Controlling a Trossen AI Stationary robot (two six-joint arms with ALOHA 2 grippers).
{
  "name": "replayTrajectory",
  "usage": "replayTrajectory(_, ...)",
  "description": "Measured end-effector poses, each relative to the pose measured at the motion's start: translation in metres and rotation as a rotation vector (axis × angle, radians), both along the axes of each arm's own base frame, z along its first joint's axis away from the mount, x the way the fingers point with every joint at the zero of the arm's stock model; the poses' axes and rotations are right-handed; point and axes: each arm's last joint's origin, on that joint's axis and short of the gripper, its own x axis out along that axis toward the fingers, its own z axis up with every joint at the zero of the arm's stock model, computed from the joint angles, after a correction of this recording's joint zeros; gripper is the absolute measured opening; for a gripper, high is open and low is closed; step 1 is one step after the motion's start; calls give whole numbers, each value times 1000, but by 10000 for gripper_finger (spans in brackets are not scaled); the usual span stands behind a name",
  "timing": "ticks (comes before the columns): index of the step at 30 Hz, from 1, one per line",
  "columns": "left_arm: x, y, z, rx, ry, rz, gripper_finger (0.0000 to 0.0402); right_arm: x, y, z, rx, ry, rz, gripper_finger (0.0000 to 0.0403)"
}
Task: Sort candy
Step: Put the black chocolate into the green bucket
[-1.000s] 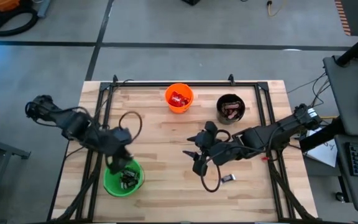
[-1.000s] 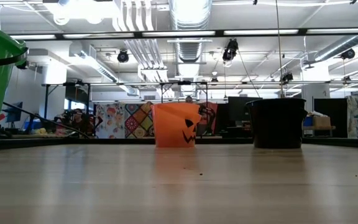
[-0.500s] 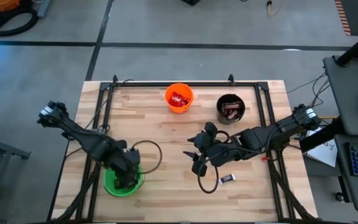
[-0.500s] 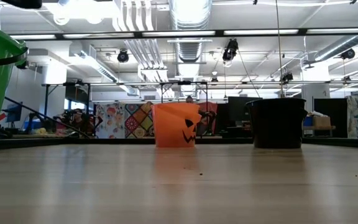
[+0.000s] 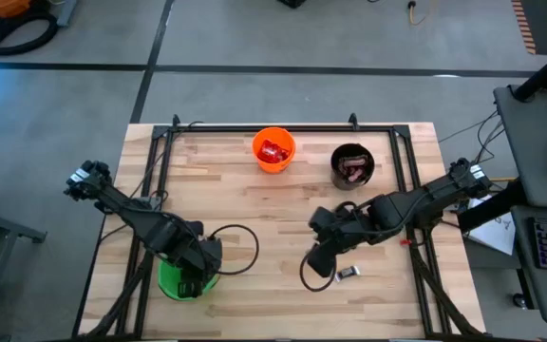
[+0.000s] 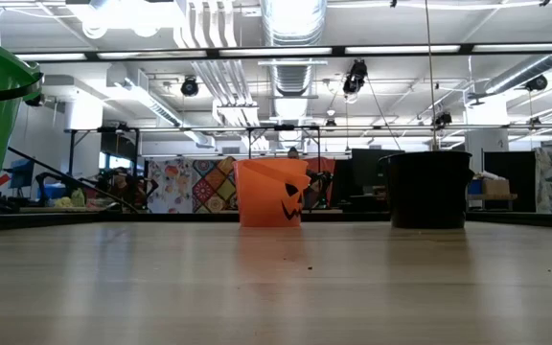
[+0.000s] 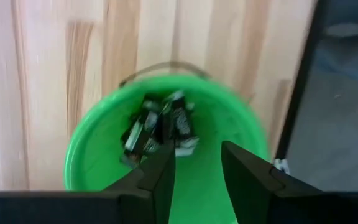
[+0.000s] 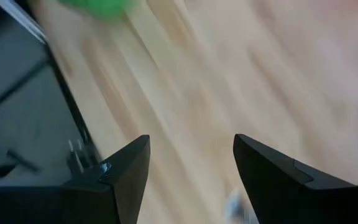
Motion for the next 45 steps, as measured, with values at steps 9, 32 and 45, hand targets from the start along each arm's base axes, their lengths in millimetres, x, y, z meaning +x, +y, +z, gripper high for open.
replayTrajectory(9,10,8,76,149,-423,-56,116,-36,26,-43,-57,357,125,226)
replayTrajectory(32,10,2,65,49,-1092,-26,113,-83,45,-188,-254,410,523,170)
replayTrajectory(45,-20,30,54,129,-1172,199,113,-82,38,-205,-211,349,480,119)
